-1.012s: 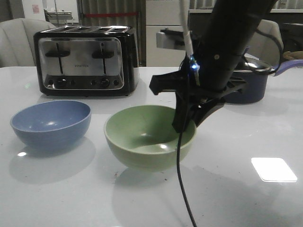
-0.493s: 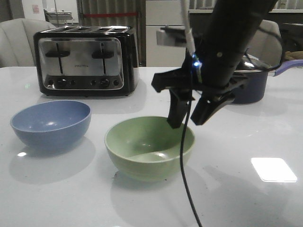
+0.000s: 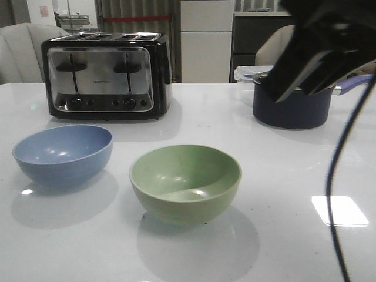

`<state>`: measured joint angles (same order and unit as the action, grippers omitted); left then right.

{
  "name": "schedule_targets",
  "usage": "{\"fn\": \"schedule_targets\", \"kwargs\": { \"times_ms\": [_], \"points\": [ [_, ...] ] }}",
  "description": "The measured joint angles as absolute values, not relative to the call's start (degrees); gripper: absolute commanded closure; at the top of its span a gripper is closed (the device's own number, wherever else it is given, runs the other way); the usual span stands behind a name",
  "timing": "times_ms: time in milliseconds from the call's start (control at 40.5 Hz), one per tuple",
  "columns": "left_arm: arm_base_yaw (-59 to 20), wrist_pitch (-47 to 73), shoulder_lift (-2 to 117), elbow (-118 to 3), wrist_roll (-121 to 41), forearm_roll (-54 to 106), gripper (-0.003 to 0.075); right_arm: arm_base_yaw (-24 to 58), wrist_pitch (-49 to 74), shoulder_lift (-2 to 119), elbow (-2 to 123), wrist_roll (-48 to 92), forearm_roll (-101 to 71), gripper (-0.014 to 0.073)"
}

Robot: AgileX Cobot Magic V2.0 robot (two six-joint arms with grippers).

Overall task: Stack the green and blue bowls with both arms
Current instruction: 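Release the green bowl and raise the right gripper away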

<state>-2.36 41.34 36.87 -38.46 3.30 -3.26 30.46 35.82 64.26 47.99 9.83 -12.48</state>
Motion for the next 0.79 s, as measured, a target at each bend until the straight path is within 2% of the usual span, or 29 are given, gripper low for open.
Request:
{"fn": "schedule_targets", "kwargs": {
  "times_ms": [444, 790],
  "points": [
    [-2.36, 41.34, 38.42, -38.46, 0.73, -1.19, 0.0192, 30.46, 39.41, 37.47, 34.57, 9.92, -12.48, 0.0168],
    [-2.36, 41.15, 52.60, -41.47, -7.95, 8.66, 0.0190, 30.46, 39.72, 34.06, 33.86, 9.92, -12.48, 0.0168]
  ]
}}
